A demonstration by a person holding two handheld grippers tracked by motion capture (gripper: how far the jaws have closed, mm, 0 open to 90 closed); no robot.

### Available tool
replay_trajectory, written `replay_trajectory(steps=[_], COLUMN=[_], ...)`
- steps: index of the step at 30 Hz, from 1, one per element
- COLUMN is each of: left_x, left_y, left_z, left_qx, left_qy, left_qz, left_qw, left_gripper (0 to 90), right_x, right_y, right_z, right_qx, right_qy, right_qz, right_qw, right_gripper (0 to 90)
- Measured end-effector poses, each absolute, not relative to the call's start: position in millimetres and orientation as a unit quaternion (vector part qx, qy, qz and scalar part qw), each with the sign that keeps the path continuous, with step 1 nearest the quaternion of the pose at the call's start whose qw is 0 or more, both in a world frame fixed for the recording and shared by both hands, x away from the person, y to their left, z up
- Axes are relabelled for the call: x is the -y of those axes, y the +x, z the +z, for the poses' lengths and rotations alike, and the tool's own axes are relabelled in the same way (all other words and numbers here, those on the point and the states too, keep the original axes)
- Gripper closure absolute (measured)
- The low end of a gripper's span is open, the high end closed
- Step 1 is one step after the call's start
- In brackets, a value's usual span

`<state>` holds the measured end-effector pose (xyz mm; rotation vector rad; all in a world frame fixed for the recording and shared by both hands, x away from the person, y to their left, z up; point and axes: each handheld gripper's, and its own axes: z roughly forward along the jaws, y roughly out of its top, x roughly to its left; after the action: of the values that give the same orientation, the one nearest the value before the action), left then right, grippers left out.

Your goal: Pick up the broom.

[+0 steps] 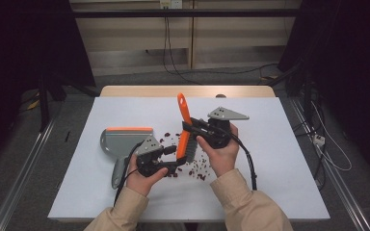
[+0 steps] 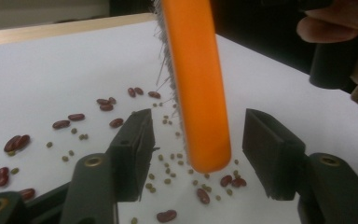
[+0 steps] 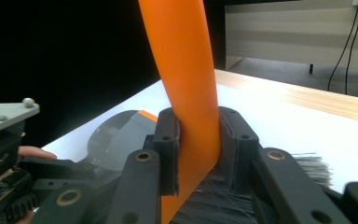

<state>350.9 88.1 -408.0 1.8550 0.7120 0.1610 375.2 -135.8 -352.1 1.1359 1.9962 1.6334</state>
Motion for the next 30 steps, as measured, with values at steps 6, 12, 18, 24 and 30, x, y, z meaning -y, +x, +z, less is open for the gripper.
replay_trajectory(steps=[6, 12, 18, 24, 30], left_x=[-88, -87, -92, -95, -92], left_y=[350, 350, 349, 350, 349], left_z=[-409, -410, -409, -408, -408], left_qx=[-0.304, -0.316, -0.332, -0.348, -0.352], left_qy=[0.783, 0.788, 0.774, 0.762, 0.757], left_qz=[0.07, 0.089, 0.121, 0.14, 0.148], left_qw=[0.538, 0.52, 0.526, 0.528, 0.529], left_gripper=[61.9, 70.5, 70.9, 71.0, 70.9], right_x=[130, 125, 126, 128, 117], right_y=[373, 371, 370, 365, 366], right_z=[-349, -349, -349, -356, -368], right_qx=[-0.699, -0.706, -0.694, -0.676, -0.672], right_qy=[0.394, 0.389, 0.401, 0.426, 0.449], right_qz=[0.576, 0.569, 0.571, 0.575, 0.568], right_qw=[0.156, 0.165, 0.175, 0.179, 0.158], right_gripper=[70.9, 70.5, 39.1, 24.9, 24.0])
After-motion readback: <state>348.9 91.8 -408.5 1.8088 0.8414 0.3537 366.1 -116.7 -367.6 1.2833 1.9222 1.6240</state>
